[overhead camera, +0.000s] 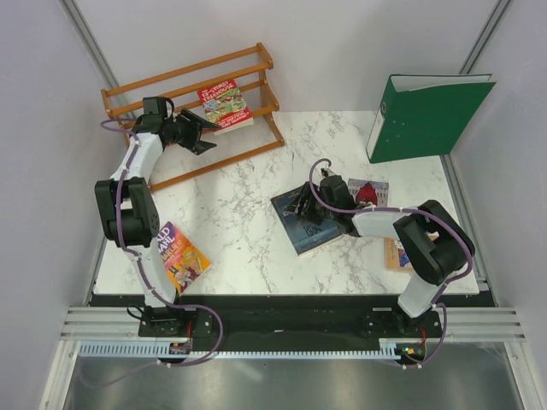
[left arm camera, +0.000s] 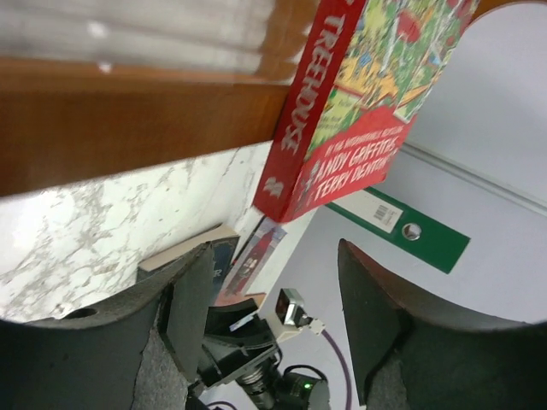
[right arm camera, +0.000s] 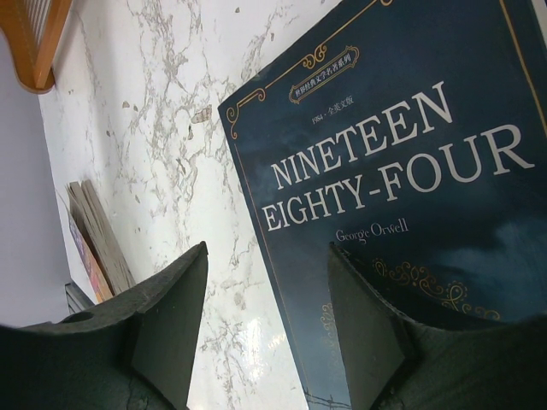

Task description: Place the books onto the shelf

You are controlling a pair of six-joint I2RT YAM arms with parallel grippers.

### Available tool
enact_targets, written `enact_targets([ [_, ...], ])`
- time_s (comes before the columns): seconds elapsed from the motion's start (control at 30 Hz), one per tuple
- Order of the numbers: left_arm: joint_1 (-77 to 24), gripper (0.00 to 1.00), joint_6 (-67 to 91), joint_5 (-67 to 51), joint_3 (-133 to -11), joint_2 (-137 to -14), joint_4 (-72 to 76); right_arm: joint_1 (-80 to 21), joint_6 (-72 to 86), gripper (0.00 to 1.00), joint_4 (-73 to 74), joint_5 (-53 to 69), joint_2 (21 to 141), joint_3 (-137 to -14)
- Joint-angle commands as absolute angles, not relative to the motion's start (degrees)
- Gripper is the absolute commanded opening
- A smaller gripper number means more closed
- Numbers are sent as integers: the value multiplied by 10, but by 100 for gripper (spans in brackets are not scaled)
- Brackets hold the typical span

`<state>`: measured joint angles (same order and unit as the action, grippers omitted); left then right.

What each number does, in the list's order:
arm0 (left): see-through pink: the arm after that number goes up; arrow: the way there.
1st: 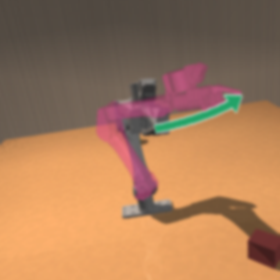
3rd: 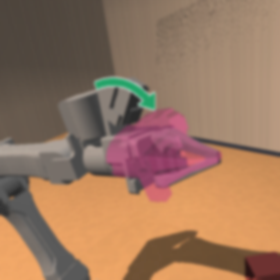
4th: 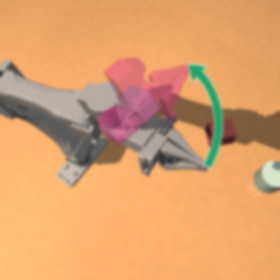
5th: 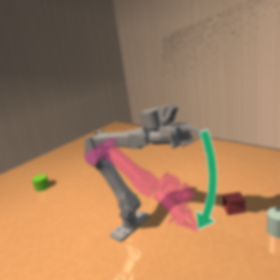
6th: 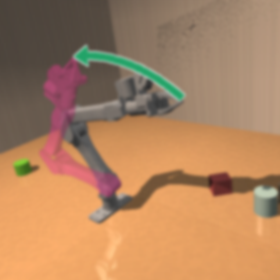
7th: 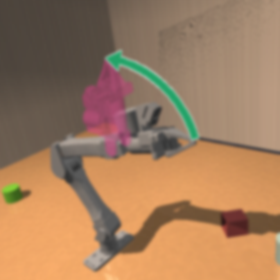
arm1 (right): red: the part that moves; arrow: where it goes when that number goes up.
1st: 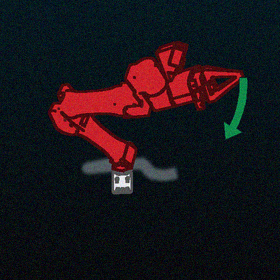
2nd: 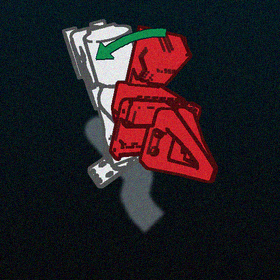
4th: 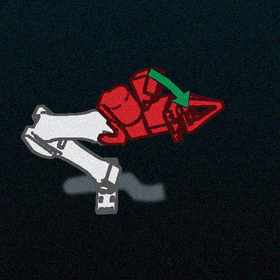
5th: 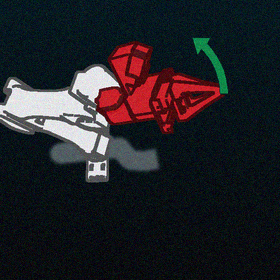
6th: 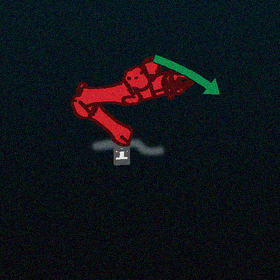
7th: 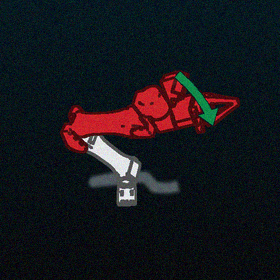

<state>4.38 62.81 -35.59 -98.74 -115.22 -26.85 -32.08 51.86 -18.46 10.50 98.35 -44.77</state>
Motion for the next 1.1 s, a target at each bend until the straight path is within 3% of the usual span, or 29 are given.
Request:
enact_targets([
  [0.0,46,66,555,-323,-935,-1078,-285,-318,505,65,-148,96,972,-453],
  [0.2,8,67,488,-253,-810,-953,-280,-315,440,66,-92,51,914,-471],
  [0.43,-176,71,470,-183,-619,-847,-216,-287,335,68,-6,-40,823,-470],
  [0.67,-306,71,559,-188,-477,-905,-58,-254,318,68,18,-2,837,-462],
  [1.07,-386,71,617,-172,-535,-1050,-13,-252,322,68,31,37,912,-479],
])
